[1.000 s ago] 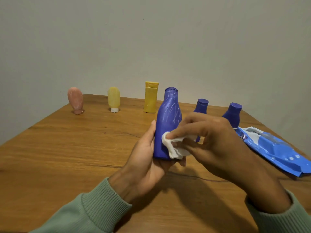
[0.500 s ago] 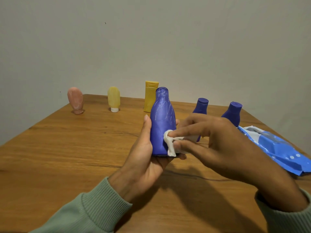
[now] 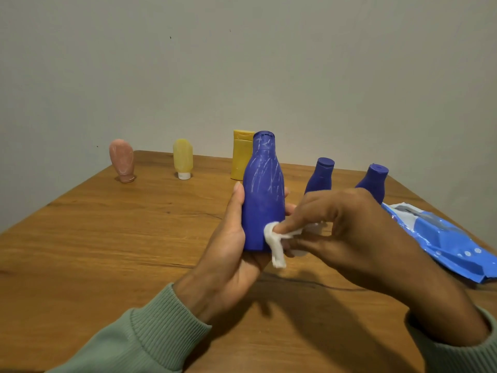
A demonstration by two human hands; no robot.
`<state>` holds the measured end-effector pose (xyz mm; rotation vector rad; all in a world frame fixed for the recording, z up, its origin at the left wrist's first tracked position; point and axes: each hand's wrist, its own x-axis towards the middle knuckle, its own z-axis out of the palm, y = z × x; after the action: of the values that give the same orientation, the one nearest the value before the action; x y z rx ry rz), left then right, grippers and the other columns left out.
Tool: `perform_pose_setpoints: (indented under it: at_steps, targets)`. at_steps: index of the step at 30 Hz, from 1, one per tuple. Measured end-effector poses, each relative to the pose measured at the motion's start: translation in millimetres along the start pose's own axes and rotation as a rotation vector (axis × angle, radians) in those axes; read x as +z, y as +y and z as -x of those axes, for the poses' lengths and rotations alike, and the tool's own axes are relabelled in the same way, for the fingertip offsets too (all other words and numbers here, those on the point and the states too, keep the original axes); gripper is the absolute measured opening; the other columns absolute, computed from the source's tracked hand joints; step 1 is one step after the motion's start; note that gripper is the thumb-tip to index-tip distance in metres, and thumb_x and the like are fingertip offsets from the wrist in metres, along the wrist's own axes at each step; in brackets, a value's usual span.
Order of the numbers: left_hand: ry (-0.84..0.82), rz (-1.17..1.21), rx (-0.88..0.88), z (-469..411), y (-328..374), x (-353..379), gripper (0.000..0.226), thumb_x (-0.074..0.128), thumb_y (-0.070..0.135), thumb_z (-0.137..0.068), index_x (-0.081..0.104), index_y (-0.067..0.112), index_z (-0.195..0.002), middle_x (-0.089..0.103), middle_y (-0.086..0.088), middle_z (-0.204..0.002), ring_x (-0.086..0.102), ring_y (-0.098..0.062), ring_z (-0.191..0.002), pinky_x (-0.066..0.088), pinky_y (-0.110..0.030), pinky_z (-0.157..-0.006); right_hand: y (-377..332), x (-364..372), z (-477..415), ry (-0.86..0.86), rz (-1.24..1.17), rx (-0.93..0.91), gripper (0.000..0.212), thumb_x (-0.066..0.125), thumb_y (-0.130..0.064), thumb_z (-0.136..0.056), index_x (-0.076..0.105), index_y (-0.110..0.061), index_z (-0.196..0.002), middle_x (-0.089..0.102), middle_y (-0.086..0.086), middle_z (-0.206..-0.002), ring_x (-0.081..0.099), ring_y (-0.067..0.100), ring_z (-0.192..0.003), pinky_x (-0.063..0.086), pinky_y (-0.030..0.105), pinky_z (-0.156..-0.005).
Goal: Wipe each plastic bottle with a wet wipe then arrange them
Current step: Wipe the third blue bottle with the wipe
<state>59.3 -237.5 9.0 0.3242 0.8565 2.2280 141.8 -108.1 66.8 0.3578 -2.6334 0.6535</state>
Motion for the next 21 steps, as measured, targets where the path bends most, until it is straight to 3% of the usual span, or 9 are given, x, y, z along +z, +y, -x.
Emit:
perform_pose_setpoints:
  at_steps: [2,7,9,13,15,19,21]
  targets:
    - [-0.003,-0.01,0.007,0,1,0,0.06,0.043,0.056,-0.092,0.066,0.008,-0.119,0.07,-0.016,-0.115,0.071,-0.025,-0.097,0.06,-0.041,-0.081,0,1,0,-0.038,-0.004,-0.014,0.021,0.075,-0.021,-0.073,0.074,-0.027,-0.093,0.056,-0.03,-0.079,0.056,-0.011,-0.091,0.043,0.002,-0.074]
    - [0.006,-0.119,0.031,1,-1,1,0.056,0.043,0.056,-0.091,0.062,0.012,-0.12,0.07,-0.015,-0.096,0.064,-0.025,-0.077,0.051,-0.041,-0.066,7,7,-2,0.238,0.094,-0.022,0.022,0.073,-0.016,-0.075,0.072,-0.022,-0.096,0.061,-0.015,-0.091,0.057,-0.005,-0.083,0.046,0.006,-0.077]
    - [0.023,-0.106,0.031,1,-1,1,0.054,0.044,0.056,-0.09,0.063,0.012,-0.116,0.072,-0.015,-0.098,0.066,-0.025,-0.08,0.052,-0.042,-0.07,3,5,-2,0.16,0.113,-0.036,0.023,0.072,-0.017,-0.077,0.072,-0.025,-0.099,0.062,-0.016,-0.094,0.058,-0.003,-0.083,0.05,0.009,-0.07]
    - [0.02,-0.051,0.011,3,-1,3,0.059,0.049,0.055,-0.088,0.06,0.01,-0.123,0.071,-0.016,-0.112,0.07,-0.026,-0.1,0.054,-0.042,-0.09,-7,0,0,-0.133,0.056,-0.033,0.021,0.068,-0.026,-0.082,0.071,-0.033,-0.102,0.063,-0.021,-0.091,0.056,-0.005,-0.091,0.047,0.011,-0.073]
    - [0.007,-0.106,0.031,3,-3,3,0.056,0.046,0.055,-0.089,0.062,0.012,-0.121,0.072,-0.014,-0.111,0.07,-0.025,-0.098,0.054,-0.042,-0.087,-5,0,0,-0.054,0.075,-0.036,0.02,0.069,-0.023,-0.08,0.072,-0.029,-0.099,0.064,-0.019,-0.089,0.058,-0.004,-0.086,0.048,0.011,-0.07]
    - [-0.005,-0.163,0.054,2,-4,4,0.055,0.043,0.055,-0.09,0.065,0.012,-0.113,0.068,-0.016,-0.095,0.062,-0.025,-0.076,0.051,-0.04,-0.063,3,1,1,0.221,0.151,-0.017,0.021,0.075,-0.014,-0.075,0.073,-0.02,-0.095,0.067,-0.009,-0.087,0.057,-0.004,-0.077,0.046,0.005,-0.072]
    - [0.01,-0.137,0.052,2,-3,3,0.054,0.043,0.055,-0.09,0.066,0.012,-0.113,0.071,-0.015,-0.099,0.064,-0.025,-0.082,0.052,-0.041,-0.067,-1,1,0,0.164,0.158,-0.011,0.022,0.076,-0.014,-0.074,0.073,-0.022,-0.094,0.066,-0.01,-0.088,0.058,-0.002,-0.078,0.047,0.008,-0.06]
